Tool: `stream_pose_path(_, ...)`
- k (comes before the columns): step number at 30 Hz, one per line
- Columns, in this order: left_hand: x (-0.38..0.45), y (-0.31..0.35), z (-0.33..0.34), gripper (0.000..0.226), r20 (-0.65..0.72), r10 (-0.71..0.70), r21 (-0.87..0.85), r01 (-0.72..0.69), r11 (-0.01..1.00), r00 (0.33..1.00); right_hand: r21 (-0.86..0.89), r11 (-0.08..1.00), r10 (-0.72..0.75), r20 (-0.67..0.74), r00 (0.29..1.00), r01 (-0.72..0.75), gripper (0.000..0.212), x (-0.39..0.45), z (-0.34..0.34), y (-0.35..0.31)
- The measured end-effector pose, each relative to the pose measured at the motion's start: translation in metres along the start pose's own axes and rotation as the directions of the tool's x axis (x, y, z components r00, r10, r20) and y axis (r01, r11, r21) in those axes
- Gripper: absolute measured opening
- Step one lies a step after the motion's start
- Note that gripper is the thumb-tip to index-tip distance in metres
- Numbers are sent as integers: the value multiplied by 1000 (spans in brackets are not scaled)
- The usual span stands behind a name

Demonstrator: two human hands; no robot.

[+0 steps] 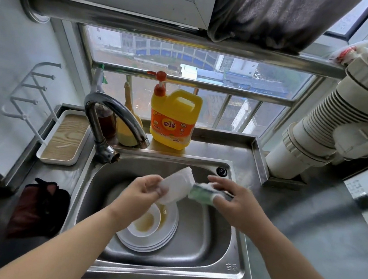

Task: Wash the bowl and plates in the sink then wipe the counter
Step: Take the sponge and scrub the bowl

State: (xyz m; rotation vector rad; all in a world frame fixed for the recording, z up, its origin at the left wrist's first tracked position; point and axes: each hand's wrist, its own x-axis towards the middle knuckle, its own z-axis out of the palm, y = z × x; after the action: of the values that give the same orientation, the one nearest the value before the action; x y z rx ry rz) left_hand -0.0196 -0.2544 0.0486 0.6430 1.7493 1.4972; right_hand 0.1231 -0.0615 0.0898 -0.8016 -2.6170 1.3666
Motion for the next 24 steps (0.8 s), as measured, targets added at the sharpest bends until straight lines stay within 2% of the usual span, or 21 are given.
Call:
stream_pose_path(2,1,4,2,16,-54,-83,-144,75,987,995,141,990,2,-118,993,15,54,2,0,-3)
stream_pose_path(4,3,11,12,19,-79,-119,-227,98,969,990,145,989,-4,-111,994,20,60,5,13,-13)
stream_pose_path(5,4,15,19,19,-81,-124,-264,98,960,989,87,996,-17,-87,996,24,61,4,24,-19)
stream_pose_path(7,3,19,33,18,-82,-119,-293,90,952,989,-143,985,-102,-39,994,95,61,0,50,-32)
stream_pose_path(9,-1,20,40,22,-107,-113,-308,75,949,988,-365,906,-240,-25,970,215,56,0,66,-39)
stream_pose_path(10,-3,19,40,22,-126,-104,-327,58,943,987,-406,884,-273,-44,961,232,52,6,68,-37)
stream_pose_path(11,-6,18,39,19,-139,-98,-352,43,935,985,-388,903,-231,-76,970,184,49,15,64,-36)
stream_pose_path(13,-8,20,35,20,-151,-97,-399,29,916,984,-149,989,-12,-155,988,-12,46,37,53,-25)
stream_pose_path(14,-7,21,33,21,-159,-97,-407,24,913,982,-19,999,46,-190,981,-50,45,41,51,-21)
stream_pose_path(15,-6,23,32,20,-171,-93,-403,16,915,981,18,999,34,-217,975,-31,45,38,54,-22)
stream_pose_path(17,-4,24,29,18,-187,-88,-395,7,919,978,-148,982,-153,-230,961,120,47,17,71,-36)
stream_pose_path(19,-5,22,29,24,-188,-107,-416,20,909,976,-338,900,-355,-195,914,277,49,-4,86,-51)
stream_pose_path(20,-7,21,29,25,-185,-116,-432,25,901,976,-359,887,-374,-191,907,290,51,-2,89,-50)
stream_pose_path(21,-8,21,30,23,-186,-121,-450,25,893,975,-307,922,-301,-195,933,234,50,8,85,-47)
stream_pose_path(23,-9,23,30,19,-198,-153,-506,33,862,968,7,999,-44,-200,979,46,45,34,71,-34)
stream_pose_path(24,-7,25,30,18,-203,-182,-549,42,835,962,145,989,61,-185,981,-34,41,42,64,-28)
